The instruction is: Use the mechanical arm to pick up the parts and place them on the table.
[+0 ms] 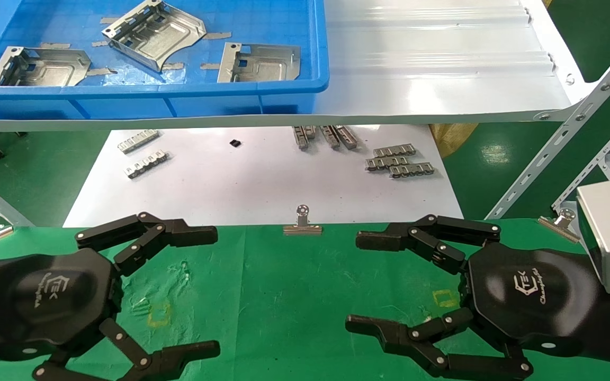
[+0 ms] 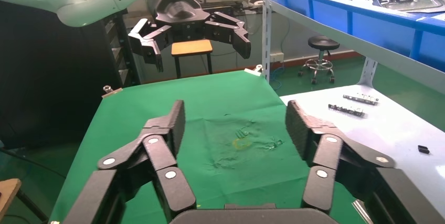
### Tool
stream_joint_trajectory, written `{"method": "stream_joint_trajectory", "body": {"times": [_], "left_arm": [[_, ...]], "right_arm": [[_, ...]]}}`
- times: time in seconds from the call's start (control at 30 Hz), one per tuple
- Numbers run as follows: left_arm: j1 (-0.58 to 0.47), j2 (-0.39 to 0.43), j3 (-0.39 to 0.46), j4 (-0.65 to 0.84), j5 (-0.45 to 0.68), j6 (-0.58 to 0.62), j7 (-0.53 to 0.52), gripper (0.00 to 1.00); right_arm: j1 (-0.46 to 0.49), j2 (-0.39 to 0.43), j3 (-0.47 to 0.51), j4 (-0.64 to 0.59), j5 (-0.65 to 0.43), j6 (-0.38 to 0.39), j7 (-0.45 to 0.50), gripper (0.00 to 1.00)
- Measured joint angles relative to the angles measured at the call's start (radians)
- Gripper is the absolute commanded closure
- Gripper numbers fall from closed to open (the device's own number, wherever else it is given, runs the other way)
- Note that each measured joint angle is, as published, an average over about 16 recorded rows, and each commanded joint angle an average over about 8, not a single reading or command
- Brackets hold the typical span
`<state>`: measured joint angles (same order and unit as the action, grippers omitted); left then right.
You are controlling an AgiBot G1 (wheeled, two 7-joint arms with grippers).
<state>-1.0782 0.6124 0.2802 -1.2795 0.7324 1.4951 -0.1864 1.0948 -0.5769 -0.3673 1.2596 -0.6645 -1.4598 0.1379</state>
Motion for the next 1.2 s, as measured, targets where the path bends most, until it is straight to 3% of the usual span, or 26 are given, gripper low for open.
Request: {"method": "stream_joint_trajectory", "body": {"times": [0.8, 1.0, 1.2], "left_arm": [[-0.024, 0.004, -0.003, 0.006, 0.007, -0.012, 0.000, 0.00], [-0.123, 0.031, 0.004, 0.059, 0.051, -0.046, -0.010, 0.00], [-0.324, 0.105, 0.043, 0.216, 0.164, -0.099, -0.021, 0.00]], "right_arm": [[0.000, 0.000, 0.000, 0.000, 0.000, 0.000, 0.000, 1.00], [0.000, 0.000, 0.000, 0.000, 0.000, 0.000, 0.000, 1.00], [0.000, 0.000, 0.000, 0.000, 0.000, 0.000, 0.000, 1.00]]}}
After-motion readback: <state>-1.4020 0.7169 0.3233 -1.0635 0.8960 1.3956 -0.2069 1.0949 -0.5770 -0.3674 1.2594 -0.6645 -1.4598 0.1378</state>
